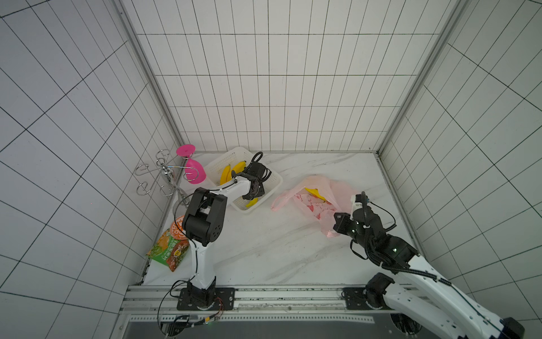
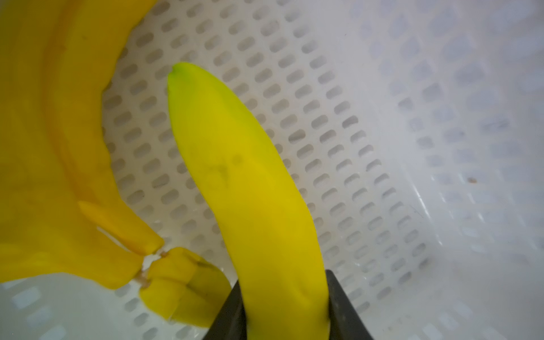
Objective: Place the banana into a plastic bag & tie a knot
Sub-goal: Pick up the banana from the basket, then place the banana into the plastic bag.
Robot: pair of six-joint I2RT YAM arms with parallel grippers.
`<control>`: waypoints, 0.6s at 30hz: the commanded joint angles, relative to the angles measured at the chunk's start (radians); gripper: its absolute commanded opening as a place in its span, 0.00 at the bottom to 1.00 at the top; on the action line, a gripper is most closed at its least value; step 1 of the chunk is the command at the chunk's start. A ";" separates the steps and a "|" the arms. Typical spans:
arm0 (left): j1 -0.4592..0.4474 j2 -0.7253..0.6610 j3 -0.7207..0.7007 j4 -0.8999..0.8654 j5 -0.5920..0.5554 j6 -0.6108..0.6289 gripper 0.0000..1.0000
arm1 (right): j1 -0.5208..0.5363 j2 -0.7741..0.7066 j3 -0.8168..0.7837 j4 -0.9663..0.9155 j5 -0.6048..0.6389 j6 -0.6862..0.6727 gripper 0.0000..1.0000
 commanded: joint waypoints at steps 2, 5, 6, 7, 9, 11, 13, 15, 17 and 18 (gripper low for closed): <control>-0.009 -0.220 -0.051 0.071 0.019 0.005 0.17 | -0.007 0.005 0.031 0.014 -0.002 0.000 0.00; -0.022 -0.346 -0.114 0.126 0.066 0.013 0.16 | -0.007 0.010 0.041 0.015 -0.009 -0.006 0.00; -0.031 -0.390 -0.144 0.154 0.095 0.013 0.15 | -0.007 0.012 0.045 0.019 -0.015 -0.010 0.00; -0.046 -0.425 -0.172 0.183 0.123 0.014 0.15 | -0.007 0.013 0.048 0.020 -0.018 -0.011 0.00; -0.094 -0.496 -0.229 0.240 0.158 0.015 0.15 | -0.007 0.020 0.055 0.029 -0.029 -0.014 0.00; -0.168 -0.540 -0.271 0.288 0.188 0.024 0.15 | -0.006 0.028 0.061 0.032 -0.036 -0.015 0.00; -0.248 -0.565 -0.310 0.344 0.227 0.021 0.14 | -0.005 0.036 0.065 0.040 -0.046 -0.018 0.00; -0.325 -0.571 -0.342 0.414 0.272 0.002 0.13 | -0.006 0.041 0.071 0.044 -0.052 -0.020 0.00; -0.402 -0.557 -0.354 0.474 0.292 0.001 0.13 | -0.005 0.043 0.075 0.048 -0.057 -0.022 0.00; -0.440 -0.537 -0.346 0.484 0.287 0.000 0.13 | -0.004 0.044 0.076 0.049 -0.057 -0.022 0.00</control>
